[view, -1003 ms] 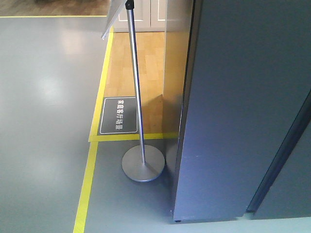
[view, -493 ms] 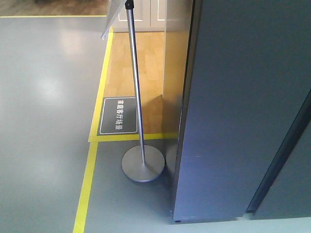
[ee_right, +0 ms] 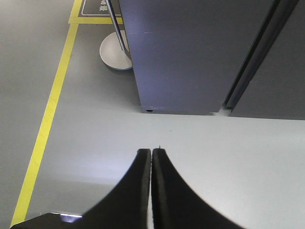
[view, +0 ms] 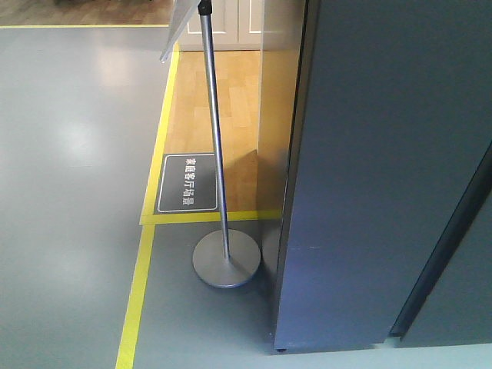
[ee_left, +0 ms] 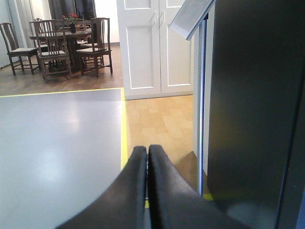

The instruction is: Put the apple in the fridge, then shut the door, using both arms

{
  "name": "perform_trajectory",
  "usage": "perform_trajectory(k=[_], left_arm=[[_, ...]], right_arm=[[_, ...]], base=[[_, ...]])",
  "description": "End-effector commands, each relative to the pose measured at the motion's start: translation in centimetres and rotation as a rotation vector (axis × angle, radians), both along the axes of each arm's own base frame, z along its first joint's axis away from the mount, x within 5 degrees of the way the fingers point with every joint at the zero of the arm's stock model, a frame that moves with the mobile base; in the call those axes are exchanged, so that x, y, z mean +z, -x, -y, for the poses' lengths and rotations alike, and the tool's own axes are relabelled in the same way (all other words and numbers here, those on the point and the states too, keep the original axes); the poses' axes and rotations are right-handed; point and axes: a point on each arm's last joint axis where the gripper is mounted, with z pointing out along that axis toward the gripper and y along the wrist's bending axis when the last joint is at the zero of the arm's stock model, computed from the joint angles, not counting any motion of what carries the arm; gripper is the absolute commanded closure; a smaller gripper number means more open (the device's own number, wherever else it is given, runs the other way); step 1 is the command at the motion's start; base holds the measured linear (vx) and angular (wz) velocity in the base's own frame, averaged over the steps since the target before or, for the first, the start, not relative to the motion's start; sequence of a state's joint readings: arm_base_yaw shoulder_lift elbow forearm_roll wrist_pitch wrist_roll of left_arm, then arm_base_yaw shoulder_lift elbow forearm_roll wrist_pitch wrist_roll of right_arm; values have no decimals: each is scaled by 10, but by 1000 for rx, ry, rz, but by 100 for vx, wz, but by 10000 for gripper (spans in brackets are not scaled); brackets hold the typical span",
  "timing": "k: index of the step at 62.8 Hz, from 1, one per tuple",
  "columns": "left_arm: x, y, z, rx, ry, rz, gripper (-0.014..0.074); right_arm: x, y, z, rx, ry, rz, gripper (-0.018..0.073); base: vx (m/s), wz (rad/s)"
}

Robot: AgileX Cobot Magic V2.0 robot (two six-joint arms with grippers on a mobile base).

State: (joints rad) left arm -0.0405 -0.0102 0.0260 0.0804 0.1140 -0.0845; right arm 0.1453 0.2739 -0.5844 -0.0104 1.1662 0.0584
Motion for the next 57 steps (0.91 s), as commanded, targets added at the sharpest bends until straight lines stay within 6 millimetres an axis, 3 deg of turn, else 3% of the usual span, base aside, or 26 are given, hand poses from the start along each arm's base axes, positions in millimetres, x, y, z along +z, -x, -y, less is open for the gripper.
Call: perform_trajectory(k=[1, 17, 57], left_arm=[[1, 0, 1, -6, -17, 85, 603], [11, 1, 1, -15, 24, 202, 603], [14, 2, 1, -14, 69, 210, 603]], right_arm=[[11, -4, 0, 2, -2, 66, 563], [11, -4, 0, 2, -2, 66, 563], [11, -4, 0, 2, -3, 65, 563]], base=[[0, 0], [0, 0], [0, 0]])
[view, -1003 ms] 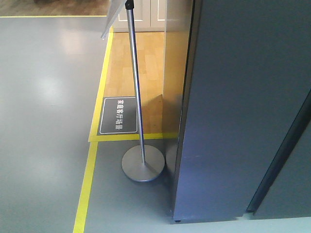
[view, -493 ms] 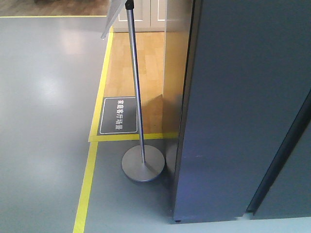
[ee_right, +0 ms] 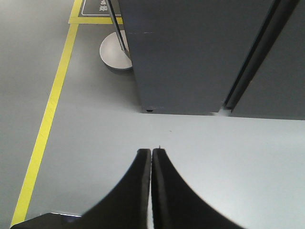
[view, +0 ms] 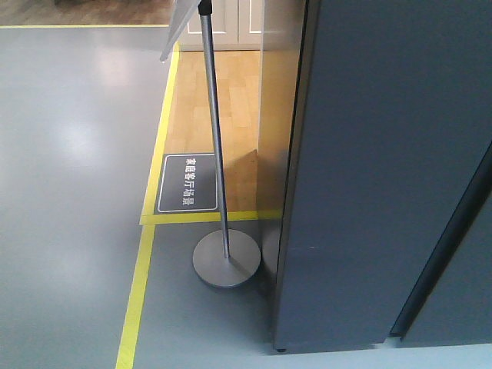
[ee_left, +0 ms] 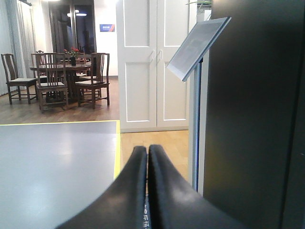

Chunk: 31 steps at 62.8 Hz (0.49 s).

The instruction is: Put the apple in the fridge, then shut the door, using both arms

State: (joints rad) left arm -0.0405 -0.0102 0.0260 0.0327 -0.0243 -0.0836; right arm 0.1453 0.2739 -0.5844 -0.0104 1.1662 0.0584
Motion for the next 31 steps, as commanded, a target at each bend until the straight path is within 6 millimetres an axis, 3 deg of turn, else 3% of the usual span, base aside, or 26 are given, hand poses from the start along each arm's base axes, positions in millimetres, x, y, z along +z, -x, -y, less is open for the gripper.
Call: perform_trajectory(k=[1, 19, 31], left_arm=[[1, 1, 0, -2, 18, 74, 603], [1, 1, 0, -2, 18, 74, 603], [1, 1, 0, -2, 18, 73, 603]], right_arm=[[11, -4, 0, 2, -3, 65, 563], [10, -4, 0, 4, 6, 79, 563], [0, -10, 3, -42, 14, 398, 563]], base=[[0, 0], [0, 0], [0, 0]])
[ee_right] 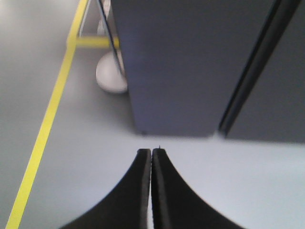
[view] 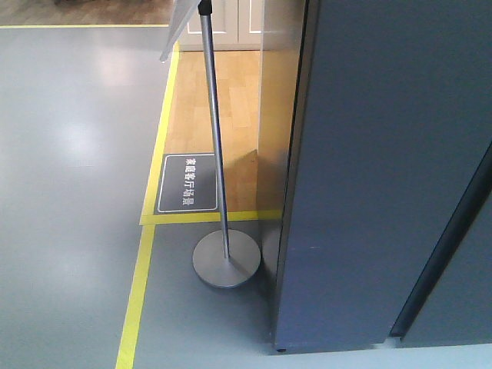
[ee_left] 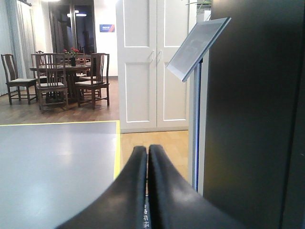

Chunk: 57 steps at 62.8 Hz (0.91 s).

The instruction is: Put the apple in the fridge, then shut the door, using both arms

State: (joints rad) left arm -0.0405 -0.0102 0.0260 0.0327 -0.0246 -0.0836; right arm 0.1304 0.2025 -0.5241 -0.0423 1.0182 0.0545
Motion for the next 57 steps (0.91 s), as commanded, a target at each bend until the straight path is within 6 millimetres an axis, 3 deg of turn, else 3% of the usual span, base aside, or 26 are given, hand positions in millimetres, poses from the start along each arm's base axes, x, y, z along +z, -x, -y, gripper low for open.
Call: perform_trajectory(k=[1, 12, 27, 57], left_arm=[[1, 1, 0, -2, 18, 73, 603], [1, 1, 0, -2, 18, 73, 603], [1, 1, 0, -2, 18, 73, 603], [1, 1, 0, -2, 18, 72, 603]], right_arm=[[3, -9, 0, -24, -1, 269, 563], [-31, -20, -1, -50, -56, 569, 563], [-82, -28, -2, -43, -68, 710, 563], [-85, -29, -2, -42, -58, 673, 563]], base=[[0, 0], [0, 0], [0, 0], [0, 0]])
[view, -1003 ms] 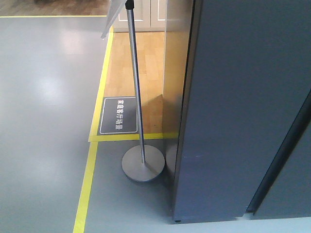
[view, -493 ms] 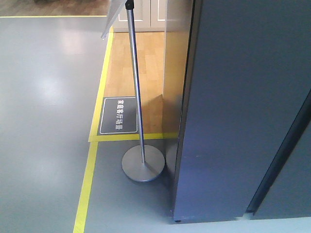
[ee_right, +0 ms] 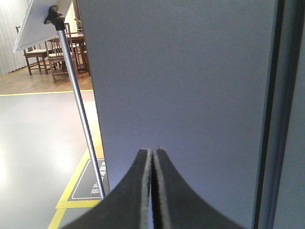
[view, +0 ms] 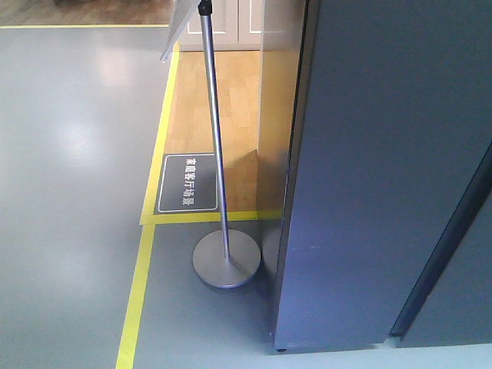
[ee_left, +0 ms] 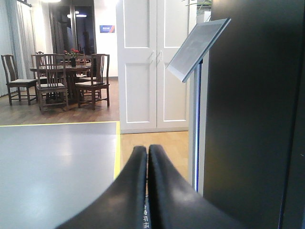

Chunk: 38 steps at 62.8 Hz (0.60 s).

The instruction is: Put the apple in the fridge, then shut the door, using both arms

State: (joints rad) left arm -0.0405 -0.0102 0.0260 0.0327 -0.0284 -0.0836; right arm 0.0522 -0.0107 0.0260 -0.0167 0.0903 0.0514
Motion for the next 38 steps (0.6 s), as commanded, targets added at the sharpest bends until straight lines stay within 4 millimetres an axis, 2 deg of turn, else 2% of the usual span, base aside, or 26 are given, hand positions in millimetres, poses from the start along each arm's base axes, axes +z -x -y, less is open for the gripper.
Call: perform_trajectory(k=[1, 38], left_arm=[[0, 1, 0, -2, 18, 68, 603], [0, 1, 0, -2, 18, 68, 603]], right_arm=[[3, 1, 0, -4, 10, 86, 563], [3, 1, 0, -4, -12, 82, 563]], base=[[0, 0], [0, 0]])
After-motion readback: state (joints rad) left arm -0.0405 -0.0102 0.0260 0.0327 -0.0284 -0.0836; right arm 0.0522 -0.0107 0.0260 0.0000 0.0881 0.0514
